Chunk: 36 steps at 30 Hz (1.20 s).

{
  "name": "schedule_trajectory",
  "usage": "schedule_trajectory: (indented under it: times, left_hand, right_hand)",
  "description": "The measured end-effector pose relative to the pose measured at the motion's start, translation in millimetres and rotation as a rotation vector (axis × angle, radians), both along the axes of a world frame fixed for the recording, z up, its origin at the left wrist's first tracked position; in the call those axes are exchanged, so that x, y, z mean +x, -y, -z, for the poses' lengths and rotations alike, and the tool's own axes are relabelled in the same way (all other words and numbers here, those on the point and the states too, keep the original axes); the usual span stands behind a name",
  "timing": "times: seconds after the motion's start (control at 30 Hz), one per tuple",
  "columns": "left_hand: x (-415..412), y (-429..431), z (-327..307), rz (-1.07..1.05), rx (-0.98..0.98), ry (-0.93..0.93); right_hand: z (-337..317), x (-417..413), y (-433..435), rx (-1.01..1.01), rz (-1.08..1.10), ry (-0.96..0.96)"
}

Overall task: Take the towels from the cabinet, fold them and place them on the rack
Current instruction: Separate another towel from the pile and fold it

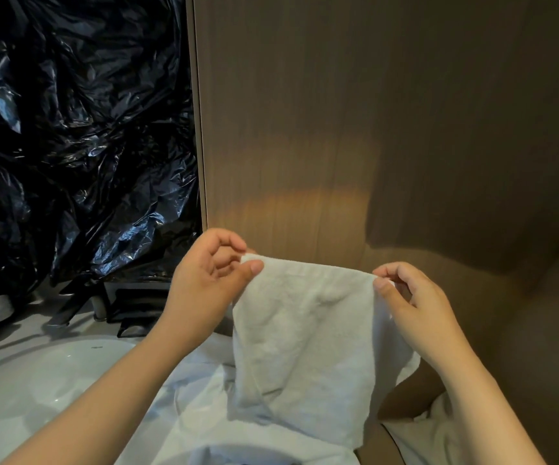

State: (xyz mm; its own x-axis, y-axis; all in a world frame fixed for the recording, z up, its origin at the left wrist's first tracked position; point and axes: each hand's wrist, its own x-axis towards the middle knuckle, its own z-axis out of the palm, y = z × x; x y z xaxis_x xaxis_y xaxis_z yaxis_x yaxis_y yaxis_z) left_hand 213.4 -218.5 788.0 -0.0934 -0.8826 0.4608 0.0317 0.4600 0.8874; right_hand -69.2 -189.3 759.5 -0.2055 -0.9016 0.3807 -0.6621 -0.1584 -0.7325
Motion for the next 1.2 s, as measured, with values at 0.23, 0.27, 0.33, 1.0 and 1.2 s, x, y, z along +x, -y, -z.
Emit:
schedule_trajectory:
  times: [0.23, 0.27, 0.33, 1.0, 1.2]
  left_hand:
    - [-49.2, -12.5, -26.8, 0.131, -0.184, 0.161]
    - [-52.4, -13.7, -27.2, 0.13, -0.188, 0.167]
    - [-55.5, -14.2, -26.1, 0.151, -0.144, 0.143]
    - [-59.7, -28.7, 25.7, 0.262, 0.023, 0.314]
    - [-69.1, -27.7, 39.1, 0.099, 0.063, 0.416]
  right_hand:
    - [-27.5, 38.6, -11.6, -0.094, -0.414, 0.161]
    - [-30.3, 41.2, -12.5, -0.112, -0.424, 0.163]
    - [-32.9, 41.3, -14.9, -0.126, -0.399, 0.155]
    - [-43.1, 36.7, -18.8, -0.253, -0.188, 0.227]
    - [-51.9, 31.8, -20.4, -0.359, -0.098, 0.164]
